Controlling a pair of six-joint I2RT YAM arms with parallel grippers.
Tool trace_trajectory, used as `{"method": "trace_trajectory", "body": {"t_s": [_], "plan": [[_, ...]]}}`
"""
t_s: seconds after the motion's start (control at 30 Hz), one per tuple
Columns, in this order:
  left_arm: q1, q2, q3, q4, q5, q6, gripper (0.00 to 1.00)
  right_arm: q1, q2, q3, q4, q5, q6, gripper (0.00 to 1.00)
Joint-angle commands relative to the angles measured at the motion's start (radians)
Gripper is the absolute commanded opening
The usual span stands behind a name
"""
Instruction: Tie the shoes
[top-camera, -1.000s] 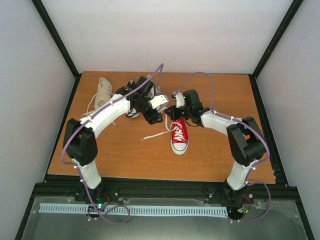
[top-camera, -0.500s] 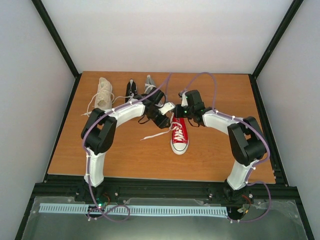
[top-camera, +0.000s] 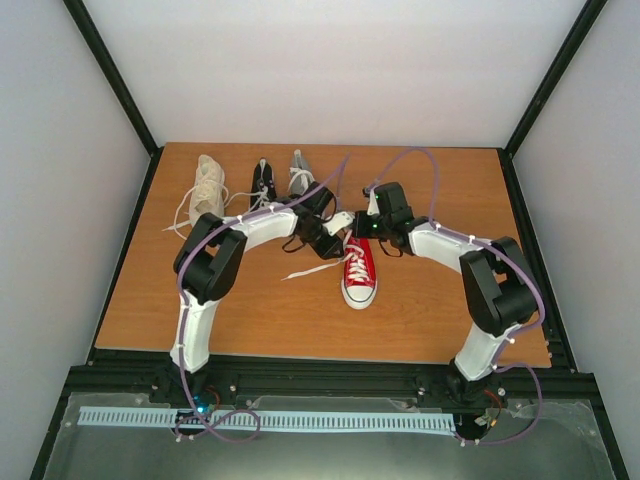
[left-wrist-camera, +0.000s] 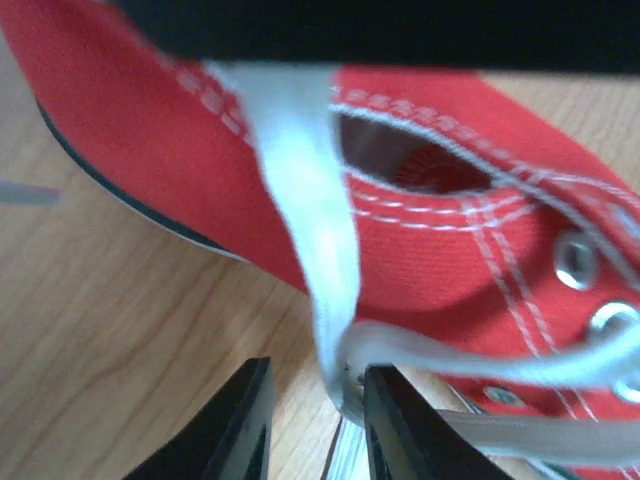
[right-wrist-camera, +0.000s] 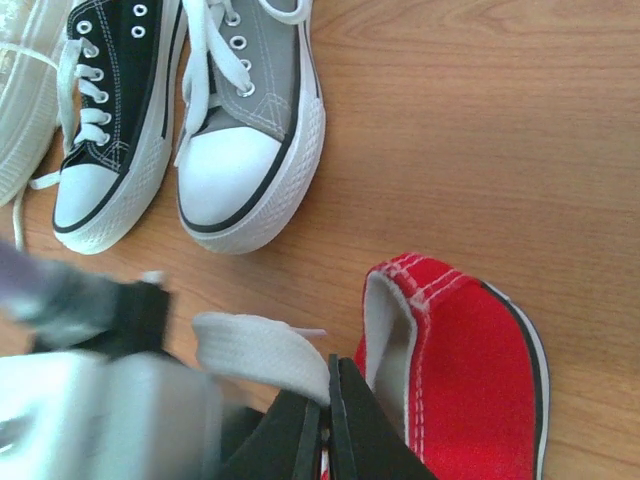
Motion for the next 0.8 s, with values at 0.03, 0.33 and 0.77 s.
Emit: {"method": "trace_trajectory", "body": {"t_s": [0.03, 0.33, 0.77], "plan": [[-0.020, 0.022, -0.006, 0.065, -0.005, -0.008, 0.14, 0.003, -0.069, -0.023, 0.023, -0.009, 0.043, 0.03], [-0.018, -0.185, -0.092, 0.106, -0.085, 0.013, 0.01, -0.008, -0.124, -0.021, -0.083, -0.022, 0.027, 0.03], [-0.058, -0.351, -0.154, -0.005, -0.066, 0.099, 0.01, -0.012, -0.068, 0.027, -0.262, -0.250, -0.141, 0.03]]}}
